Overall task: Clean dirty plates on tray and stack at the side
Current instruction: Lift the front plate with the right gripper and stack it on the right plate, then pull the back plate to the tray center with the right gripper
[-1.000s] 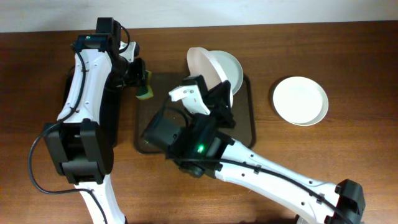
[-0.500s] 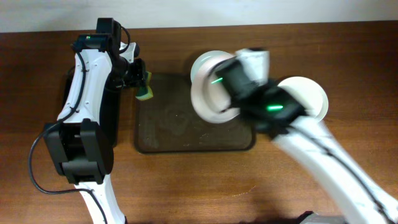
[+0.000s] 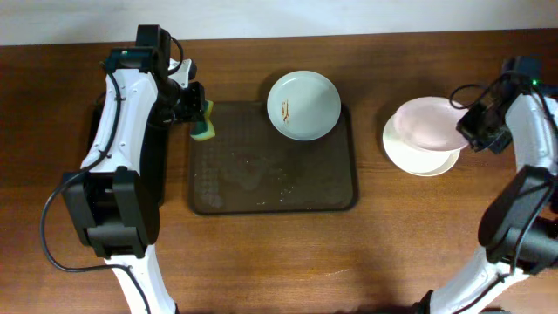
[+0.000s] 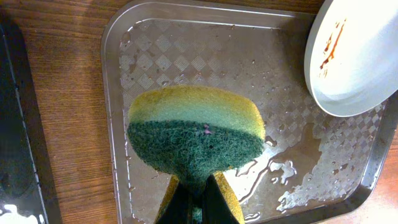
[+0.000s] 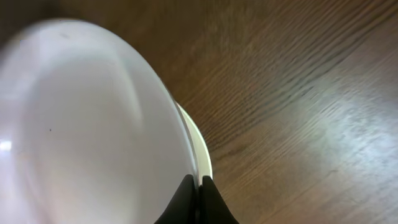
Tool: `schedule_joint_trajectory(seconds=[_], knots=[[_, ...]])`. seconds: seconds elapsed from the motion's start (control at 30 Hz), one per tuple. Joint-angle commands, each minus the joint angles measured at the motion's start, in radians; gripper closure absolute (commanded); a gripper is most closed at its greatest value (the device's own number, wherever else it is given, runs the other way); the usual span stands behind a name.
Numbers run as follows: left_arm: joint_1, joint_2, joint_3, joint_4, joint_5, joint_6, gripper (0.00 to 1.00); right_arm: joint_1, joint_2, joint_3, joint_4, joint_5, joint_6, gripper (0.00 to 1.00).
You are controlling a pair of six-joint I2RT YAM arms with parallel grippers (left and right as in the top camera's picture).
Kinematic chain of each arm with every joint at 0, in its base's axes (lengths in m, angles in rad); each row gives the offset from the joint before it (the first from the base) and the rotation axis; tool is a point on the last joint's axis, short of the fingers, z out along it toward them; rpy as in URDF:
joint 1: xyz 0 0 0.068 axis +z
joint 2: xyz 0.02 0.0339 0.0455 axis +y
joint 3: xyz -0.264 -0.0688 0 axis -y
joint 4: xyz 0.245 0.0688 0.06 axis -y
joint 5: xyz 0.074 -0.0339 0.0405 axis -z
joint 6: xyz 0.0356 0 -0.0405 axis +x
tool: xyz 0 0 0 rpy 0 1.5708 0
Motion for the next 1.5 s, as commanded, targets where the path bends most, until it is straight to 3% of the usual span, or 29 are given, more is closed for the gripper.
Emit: schedule_joint_trajectory(seconds=[0.0, 0.03, 0.07, 0.23, 0.33, 0.47, 0.6, 0.87, 1.1, 1.2, 1.3, 1.37, 1.47], knots=[[0.001, -0.002, 0.007, 0.003, 0.001, 0.019, 0.99, 0.011, 0.024, -0.001, -0.017, -0.011, -0.004, 0.8], [0.0, -0.002, 0.007, 0.006, 0.001, 0.019, 0.99, 0.024, 0.024, -0.001, -0.016, -0.045, -0.039, 0.62], [0.0, -0.002, 0.007, 0.007, 0.001, 0.019, 0.99, 0.036, 0.024, -0.001, -0.015, -0.095, -0.082, 0.59], [0.0, -0.002, 0.007, 0.006, 0.001, 0.019, 0.99, 0.111, 0.023, 0.0, -0.065, -0.118, -0.097, 0.58], [0.0, -0.002, 0.007, 0.006, 0.001, 0.019, 0.99, 0.195, 0.022, 0.002, -0.04, -0.241, -0.138, 0.58], [0.0, -0.002, 0.007, 0.006, 0.001, 0.019, 0.99, 0.423, 0.022, 0.002, 0.163, -0.235, -0.091, 0.58], [-0.01, -0.002, 0.007, 0.006, 0.0, 0.019, 0.99, 0.595, 0.036, 0.002, 0.361, -0.032, 0.042, 0.58], [-0.026, -0.002, 0.007, 0.006, -0.026, 0.019, 0.99, 0.639, 0.175, 0.002, 0.383, -0.003, 0.16, 0.67], [-0.046, -0.002, 0.007, 0.018, -0.026, 0.019, 0.99, 0.668, 0.229, 0.001, 0.29, -0.019, 0.159, 0.85], [-0.051, -0.002, 0.007, 0.022, -0.026, 0.019, 0.99, 0.723, 0.229, 0.001, 0.18, -0.102, 0.156, 0.95], [-0.052, -0.002, 0.007, 0.021, -0.045, 0.019, 0.99, 0.782, 0.229, 0.001, 0.035, -0.187, 0.156, 0.96], [-0.052, -0.002, 0.007, 0.026, -0.048, 0.019, 0.99, 0.792, 0.214, 0.006, 0.01, -0.191, 0.146, 0.88], [-0.052, -0.002, 0.007, 0.026, -0.048, 0.019, 0.99, 0.76, 0.18, 0.092, 0.007, -0.197, -0.043, 0.47]])
